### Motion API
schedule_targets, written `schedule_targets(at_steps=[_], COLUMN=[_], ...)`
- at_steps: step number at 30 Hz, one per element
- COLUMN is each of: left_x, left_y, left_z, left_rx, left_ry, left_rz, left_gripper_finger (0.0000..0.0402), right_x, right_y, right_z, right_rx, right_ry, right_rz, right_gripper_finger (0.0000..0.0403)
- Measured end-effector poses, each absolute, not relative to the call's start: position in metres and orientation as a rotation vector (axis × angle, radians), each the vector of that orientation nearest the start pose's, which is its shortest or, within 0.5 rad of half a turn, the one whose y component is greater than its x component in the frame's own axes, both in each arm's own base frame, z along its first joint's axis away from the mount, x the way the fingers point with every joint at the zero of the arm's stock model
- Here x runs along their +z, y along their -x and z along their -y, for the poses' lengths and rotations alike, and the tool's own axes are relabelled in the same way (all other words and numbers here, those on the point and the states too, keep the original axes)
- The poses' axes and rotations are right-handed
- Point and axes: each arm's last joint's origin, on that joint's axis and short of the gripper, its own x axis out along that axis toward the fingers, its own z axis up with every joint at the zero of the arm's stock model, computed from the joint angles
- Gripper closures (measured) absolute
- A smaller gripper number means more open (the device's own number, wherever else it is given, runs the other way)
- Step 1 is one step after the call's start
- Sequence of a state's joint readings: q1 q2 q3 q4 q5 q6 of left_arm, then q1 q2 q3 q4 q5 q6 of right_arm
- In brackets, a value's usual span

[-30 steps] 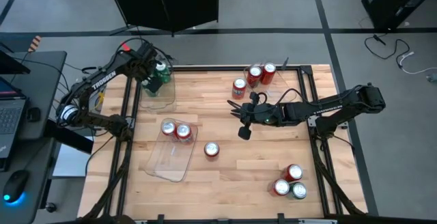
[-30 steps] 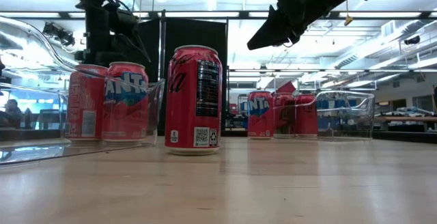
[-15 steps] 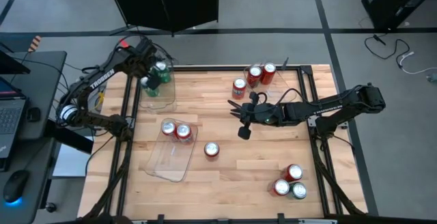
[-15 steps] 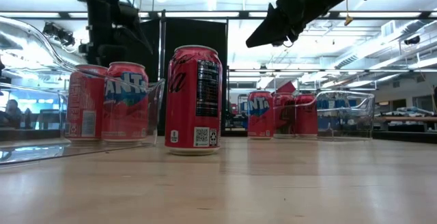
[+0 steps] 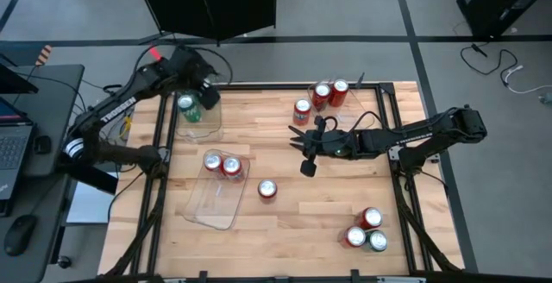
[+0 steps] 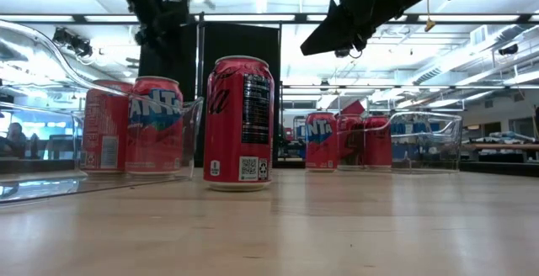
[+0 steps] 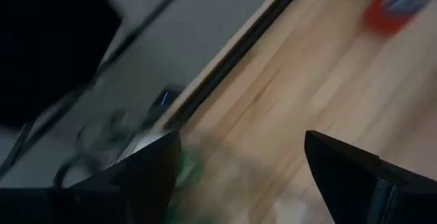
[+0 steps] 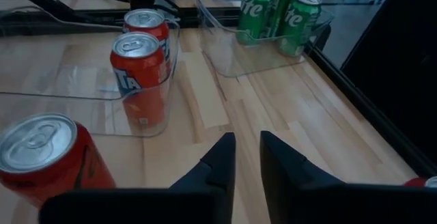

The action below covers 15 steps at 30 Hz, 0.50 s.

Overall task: Sort soda cans
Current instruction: Put the left red and black soda can into the top right transparent bin

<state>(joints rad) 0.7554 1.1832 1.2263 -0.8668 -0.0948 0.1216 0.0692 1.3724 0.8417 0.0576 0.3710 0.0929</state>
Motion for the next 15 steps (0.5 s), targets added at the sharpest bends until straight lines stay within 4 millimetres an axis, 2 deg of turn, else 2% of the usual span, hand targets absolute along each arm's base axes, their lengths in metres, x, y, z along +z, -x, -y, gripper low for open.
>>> schedule_targets(at_steps=[7, 15], left_x=[0.342, 0.312], left_y=[-0.181, -0.197], left_z=[-0.133, -0.110], left_rx=[0.535, 0.373], left_ry=[0.098, 0.036], left_rz=[-0.637, -0.504], left_gripper_finger=[0.0115, 0.0125], right_x=[0.242, 0.220], right_y=[-0.300, -0.321], right_z=[-0.014, -0.023], right_rx=[-0.294, -0.237], right_ry=[-0.046, -0.039], right_rz=[-0.434, -0.414], right_gripper_finger=[0.0285, 0.0218])
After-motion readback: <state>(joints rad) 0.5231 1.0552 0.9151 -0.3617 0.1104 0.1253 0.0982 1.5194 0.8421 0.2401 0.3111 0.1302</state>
